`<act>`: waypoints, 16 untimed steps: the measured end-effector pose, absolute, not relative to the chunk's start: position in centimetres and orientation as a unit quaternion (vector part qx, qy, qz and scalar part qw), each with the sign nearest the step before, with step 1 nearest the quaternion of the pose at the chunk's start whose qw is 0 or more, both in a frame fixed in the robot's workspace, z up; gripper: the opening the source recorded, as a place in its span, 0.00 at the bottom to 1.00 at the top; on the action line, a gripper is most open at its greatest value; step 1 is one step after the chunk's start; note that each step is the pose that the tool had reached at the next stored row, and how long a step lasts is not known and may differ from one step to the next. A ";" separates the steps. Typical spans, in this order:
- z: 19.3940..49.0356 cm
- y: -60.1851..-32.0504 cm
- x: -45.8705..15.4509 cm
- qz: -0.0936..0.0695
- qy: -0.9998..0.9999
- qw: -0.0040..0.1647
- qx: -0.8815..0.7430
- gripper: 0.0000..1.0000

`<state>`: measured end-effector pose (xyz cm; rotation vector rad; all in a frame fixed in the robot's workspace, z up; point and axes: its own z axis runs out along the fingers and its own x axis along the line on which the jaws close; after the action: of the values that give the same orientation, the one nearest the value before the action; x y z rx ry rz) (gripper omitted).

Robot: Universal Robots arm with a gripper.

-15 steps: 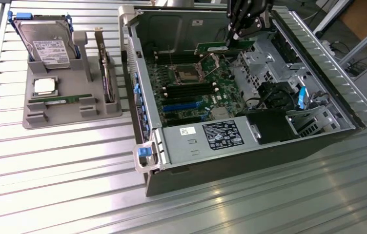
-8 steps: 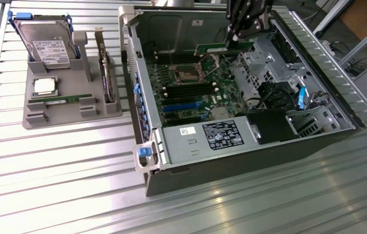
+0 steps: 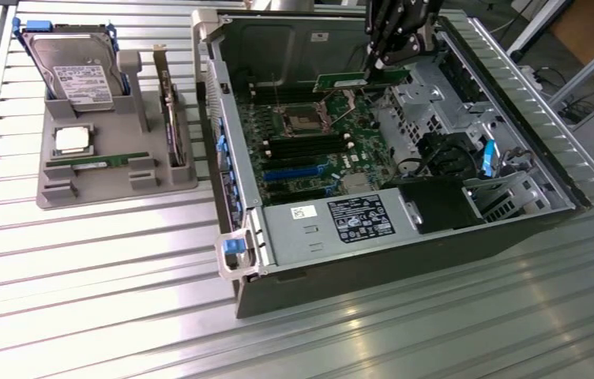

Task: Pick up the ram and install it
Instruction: 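Insert the ram into the slot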

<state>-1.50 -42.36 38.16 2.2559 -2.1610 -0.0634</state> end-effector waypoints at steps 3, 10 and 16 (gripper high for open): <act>38.1 -42.4 -1.5 -0.020 -0.692 0.009 0.722 0.13; 37.7 -42.4 -1.5 -0.020 -0.692 0.009 0.722 0.13; 37.4 -42.4 -1.5 -0.020 -0.692 0.009 0.722 0.13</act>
<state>-1.51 -42.36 37.45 2.2559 -2.1610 -0.0633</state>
